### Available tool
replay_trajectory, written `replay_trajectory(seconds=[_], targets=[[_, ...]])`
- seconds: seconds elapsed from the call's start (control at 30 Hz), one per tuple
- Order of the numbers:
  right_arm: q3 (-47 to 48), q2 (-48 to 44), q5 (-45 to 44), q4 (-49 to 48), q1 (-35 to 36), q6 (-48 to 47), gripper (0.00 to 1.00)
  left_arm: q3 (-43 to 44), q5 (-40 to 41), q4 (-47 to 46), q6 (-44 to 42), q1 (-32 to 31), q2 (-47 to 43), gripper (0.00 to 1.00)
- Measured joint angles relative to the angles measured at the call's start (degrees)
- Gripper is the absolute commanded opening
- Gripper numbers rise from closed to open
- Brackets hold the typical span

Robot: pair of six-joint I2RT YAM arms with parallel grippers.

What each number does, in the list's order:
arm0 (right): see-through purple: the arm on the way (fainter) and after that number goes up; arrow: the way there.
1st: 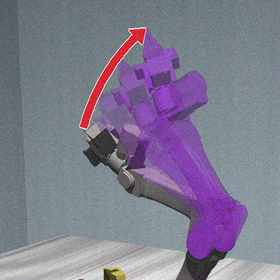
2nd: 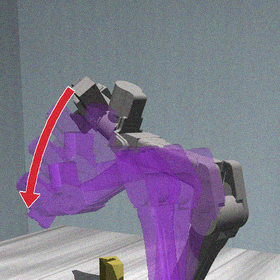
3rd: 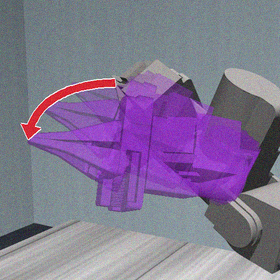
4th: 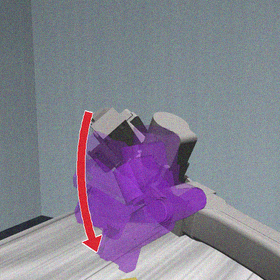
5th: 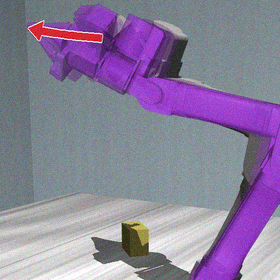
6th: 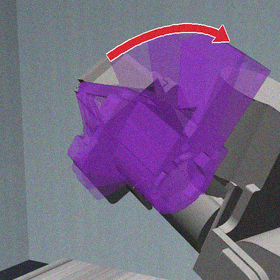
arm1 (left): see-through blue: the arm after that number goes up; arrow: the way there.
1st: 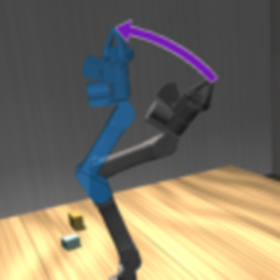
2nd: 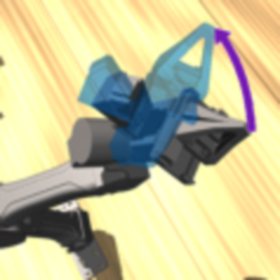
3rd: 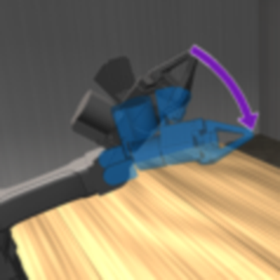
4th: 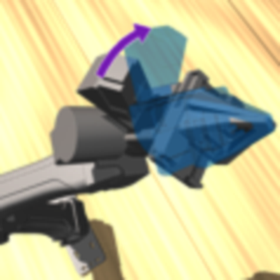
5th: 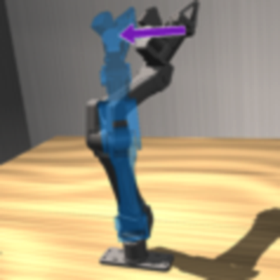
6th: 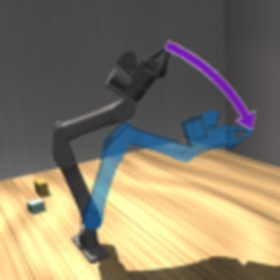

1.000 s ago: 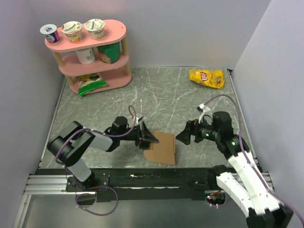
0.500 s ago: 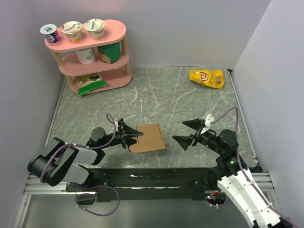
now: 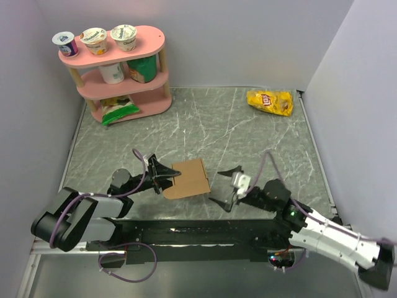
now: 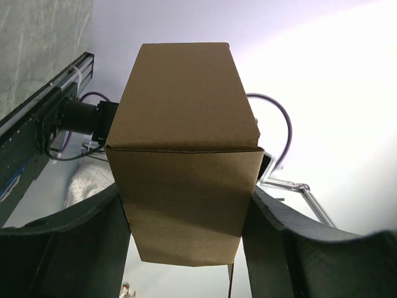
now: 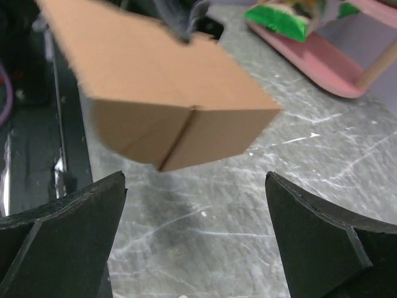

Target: Fold the paper box

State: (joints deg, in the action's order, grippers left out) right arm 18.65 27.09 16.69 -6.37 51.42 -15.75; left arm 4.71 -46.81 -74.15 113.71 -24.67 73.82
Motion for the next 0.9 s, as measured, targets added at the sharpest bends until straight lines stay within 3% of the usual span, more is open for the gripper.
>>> replay_trajectory(seconds=[0.13,0.2,0.57,0.73,0.9], targets=[[0.0,3.63,-11.74,-0.7,12.98,-7.19,1.0,0.31,-0.96,-0.13,0.0,0.0,0.26,0.54],[0.0,5.51,-16.65,-1.88,16.22,-10.6,1.0,0.31,-1.33,-0.15,0.0,0.0,0.31,0.55],[-5.29,7.58,-28.65,-14.43,20.35,-24.41,1.0,-0.35,-1.2,-0.2,0.24,-2.93,0.26,0.6],[-5.42,14.08,-32.44,-20.33,26.34,-30.82,1.0,-0.35,-1.31,-0.24,0.66,-5.6,0.39,0.59],[-6.05,14.38,-35.41,-22.43,31.06,-34.64,0.96,-1.57,-1.42,-0.26,1.07,-6.45,0.48,0.6]])
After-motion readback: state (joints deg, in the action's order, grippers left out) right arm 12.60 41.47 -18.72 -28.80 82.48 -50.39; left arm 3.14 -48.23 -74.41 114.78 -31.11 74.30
